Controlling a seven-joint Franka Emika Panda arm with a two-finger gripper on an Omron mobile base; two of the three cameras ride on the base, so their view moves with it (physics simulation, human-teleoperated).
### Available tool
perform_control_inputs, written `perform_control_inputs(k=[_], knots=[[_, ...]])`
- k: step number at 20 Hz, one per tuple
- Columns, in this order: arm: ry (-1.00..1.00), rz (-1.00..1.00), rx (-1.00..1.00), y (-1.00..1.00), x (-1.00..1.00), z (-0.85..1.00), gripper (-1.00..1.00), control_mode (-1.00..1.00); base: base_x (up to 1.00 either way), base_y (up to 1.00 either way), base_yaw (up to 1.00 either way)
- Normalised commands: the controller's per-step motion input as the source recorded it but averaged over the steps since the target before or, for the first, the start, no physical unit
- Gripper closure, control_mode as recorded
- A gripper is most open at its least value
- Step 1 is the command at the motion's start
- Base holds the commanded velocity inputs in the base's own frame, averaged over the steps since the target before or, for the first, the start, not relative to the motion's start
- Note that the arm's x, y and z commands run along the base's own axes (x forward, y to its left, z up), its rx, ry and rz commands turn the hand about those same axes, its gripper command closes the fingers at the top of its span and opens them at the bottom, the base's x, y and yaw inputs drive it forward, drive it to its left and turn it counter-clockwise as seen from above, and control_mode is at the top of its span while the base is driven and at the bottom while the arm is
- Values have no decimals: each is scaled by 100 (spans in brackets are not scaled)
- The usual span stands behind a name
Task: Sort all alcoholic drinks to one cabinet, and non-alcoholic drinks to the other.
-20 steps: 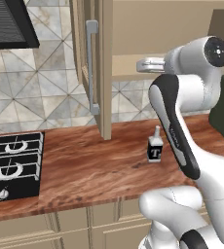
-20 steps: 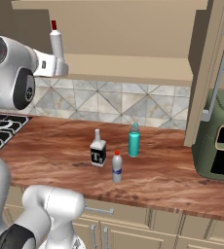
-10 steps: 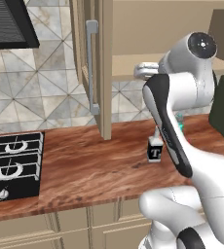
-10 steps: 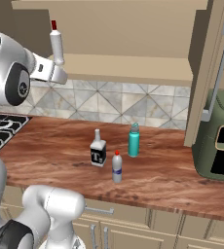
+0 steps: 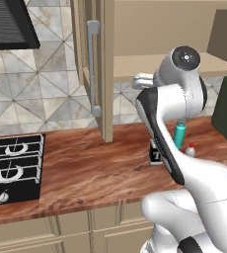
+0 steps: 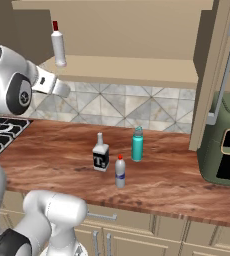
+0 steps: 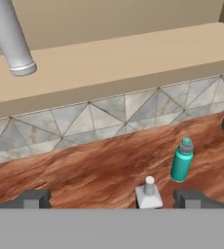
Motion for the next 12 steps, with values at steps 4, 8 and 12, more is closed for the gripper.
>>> perform_control_inputs(k=[4, 8, 12], knots=[[2, -7, 0, -3, 28, -43, -100, -100, 0, 0, 0], [2, -12, 0, 0, 12, -42, -100, -100, 0, 0, 0], [1, -13, 0, 0, 14, -42, -100, -100, 0, 0, 0]])
